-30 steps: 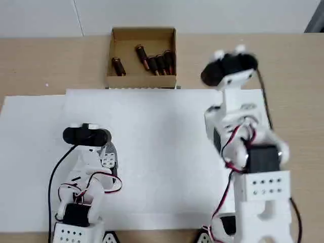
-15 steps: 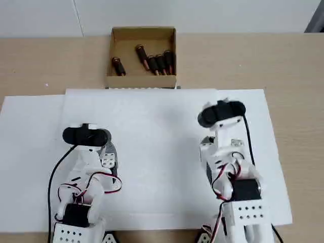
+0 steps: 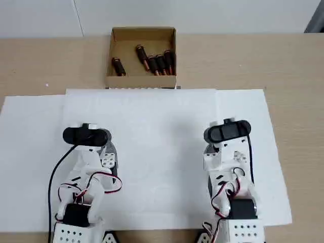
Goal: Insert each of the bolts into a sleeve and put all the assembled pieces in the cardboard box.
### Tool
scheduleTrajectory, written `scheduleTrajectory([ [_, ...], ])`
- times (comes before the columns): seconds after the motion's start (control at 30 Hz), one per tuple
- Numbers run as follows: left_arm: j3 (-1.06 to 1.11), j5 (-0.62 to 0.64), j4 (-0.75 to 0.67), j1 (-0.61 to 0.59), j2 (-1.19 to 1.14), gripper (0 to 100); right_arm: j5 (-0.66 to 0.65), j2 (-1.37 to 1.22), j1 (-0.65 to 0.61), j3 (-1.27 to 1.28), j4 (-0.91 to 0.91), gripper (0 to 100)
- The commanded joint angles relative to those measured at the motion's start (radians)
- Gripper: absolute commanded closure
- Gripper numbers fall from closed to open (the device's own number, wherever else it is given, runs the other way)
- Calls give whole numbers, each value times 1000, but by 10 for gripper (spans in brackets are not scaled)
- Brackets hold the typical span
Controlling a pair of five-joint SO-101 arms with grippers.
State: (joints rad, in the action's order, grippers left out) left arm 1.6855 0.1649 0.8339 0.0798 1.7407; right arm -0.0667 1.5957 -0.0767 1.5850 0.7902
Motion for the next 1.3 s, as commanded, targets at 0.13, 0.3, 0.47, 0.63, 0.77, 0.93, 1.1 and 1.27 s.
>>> scheduleTrajectory([
  [0.13,-4,2,-23,-8,9,994,9,189,5,100,38,996],
  [0.3,-4,2,-23,-8,9,994,12,220,10,100,134,996],
  [0.47,-4,2,-23,-8,9,994,12,219,25,100,133,996],
  [0.63,-4,2,-23,-8,9,994,11,219,24,100,133,995],
  [0.77,-4,2,-23,-8,9,994,9,219,24,100,133,995],
  [0.93,-4,2,-23,-8,9,994,9,219,24,100,133,995],
  [1.1,-4,2,-23,-8,9,994,9,219,24,100,133,995],
  [1.27,-4,2,-23,-8,9,994,9,219,24,100,133,995],
])
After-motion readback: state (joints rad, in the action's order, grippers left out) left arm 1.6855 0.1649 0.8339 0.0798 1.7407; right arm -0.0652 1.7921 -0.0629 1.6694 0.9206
